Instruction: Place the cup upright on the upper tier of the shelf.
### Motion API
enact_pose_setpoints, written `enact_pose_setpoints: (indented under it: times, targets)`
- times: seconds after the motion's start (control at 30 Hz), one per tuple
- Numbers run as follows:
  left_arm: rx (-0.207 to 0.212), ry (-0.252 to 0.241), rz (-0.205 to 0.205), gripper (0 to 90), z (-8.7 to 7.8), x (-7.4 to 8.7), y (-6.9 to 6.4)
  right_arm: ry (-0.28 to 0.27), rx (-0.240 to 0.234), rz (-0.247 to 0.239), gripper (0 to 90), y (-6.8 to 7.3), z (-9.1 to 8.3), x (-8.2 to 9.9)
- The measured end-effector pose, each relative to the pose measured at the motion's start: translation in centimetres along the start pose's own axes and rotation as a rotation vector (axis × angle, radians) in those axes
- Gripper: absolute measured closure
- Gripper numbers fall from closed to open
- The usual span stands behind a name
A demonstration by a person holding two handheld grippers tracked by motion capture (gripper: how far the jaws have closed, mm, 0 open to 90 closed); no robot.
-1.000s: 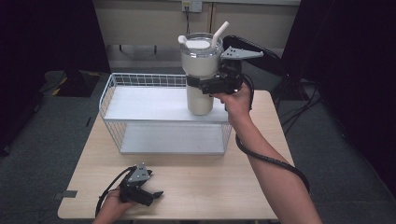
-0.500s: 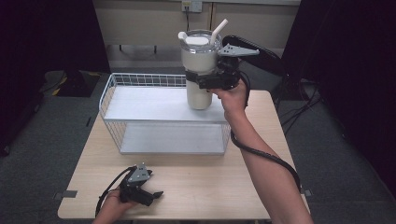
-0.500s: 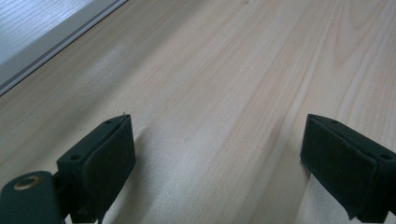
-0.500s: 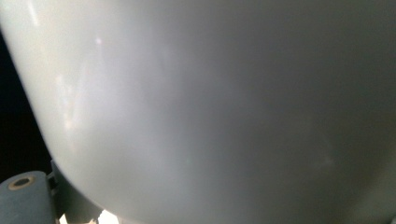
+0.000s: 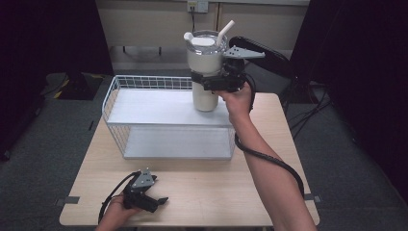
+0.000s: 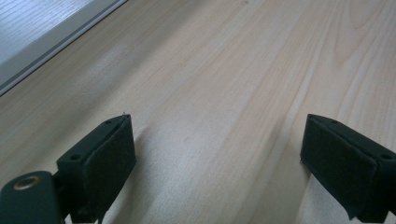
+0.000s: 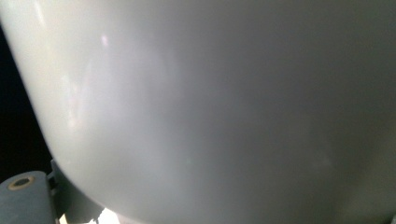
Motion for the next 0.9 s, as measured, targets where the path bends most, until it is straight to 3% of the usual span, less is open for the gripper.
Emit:
enact_pose_setpoints:
  times: [0.9]
  targets:
    - [-0.001, 0.000, 0.004, 9.5, 0.0, 0.0, 0.0, -0.005, 0.002, -0.004, 7.3, 0.1, 1.2, 1.4]
Point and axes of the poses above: each handheld gripper's, and its own axes: z roughly forward along the jaws, x roughly out of its underside, y roughly to its left, the point moved 7 cm from there along z, roughly forward along the jaws, and after that the axes turned 10 degrees about y, right-handed, at the moved point
